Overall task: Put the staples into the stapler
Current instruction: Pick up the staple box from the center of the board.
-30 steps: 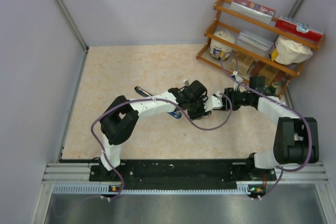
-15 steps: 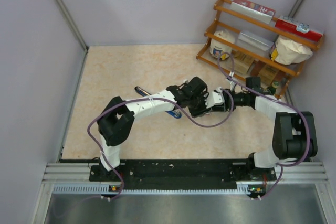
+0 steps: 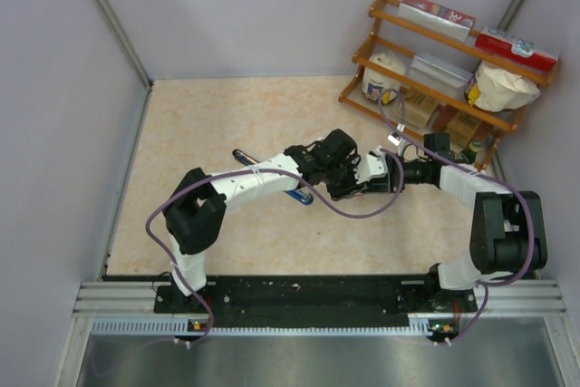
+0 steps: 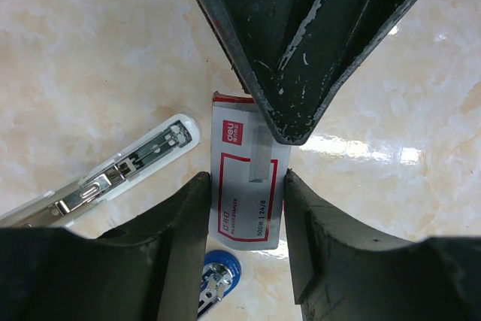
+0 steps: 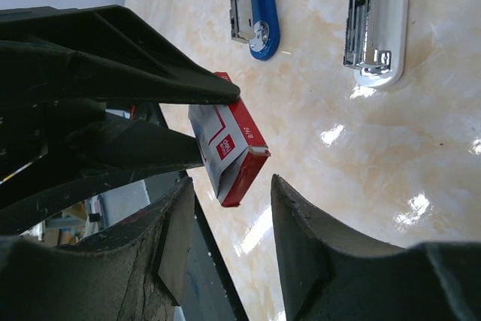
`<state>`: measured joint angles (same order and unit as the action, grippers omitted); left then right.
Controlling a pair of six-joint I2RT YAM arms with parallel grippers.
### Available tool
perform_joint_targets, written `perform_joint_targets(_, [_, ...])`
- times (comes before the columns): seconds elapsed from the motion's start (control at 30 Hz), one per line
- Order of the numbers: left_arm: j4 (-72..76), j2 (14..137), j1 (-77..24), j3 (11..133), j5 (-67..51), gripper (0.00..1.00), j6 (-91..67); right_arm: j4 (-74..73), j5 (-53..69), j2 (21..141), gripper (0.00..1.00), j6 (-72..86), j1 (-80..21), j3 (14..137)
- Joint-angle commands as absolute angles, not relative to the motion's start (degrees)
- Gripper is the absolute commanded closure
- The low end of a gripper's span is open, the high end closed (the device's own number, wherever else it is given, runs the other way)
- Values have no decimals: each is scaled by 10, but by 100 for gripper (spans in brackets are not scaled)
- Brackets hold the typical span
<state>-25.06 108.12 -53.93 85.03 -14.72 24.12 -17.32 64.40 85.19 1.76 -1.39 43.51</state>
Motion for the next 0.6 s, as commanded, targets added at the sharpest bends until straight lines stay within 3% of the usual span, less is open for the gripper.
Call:
perform_joint_targets(0.0, [-244,1047,-537,860,-154,54,240,-158,685,849,55,24,-5,450])
perform_joint_targets(0.57, [-245,1037,-537,853,-157,53,242,-158,687,863,60,40,24,455])
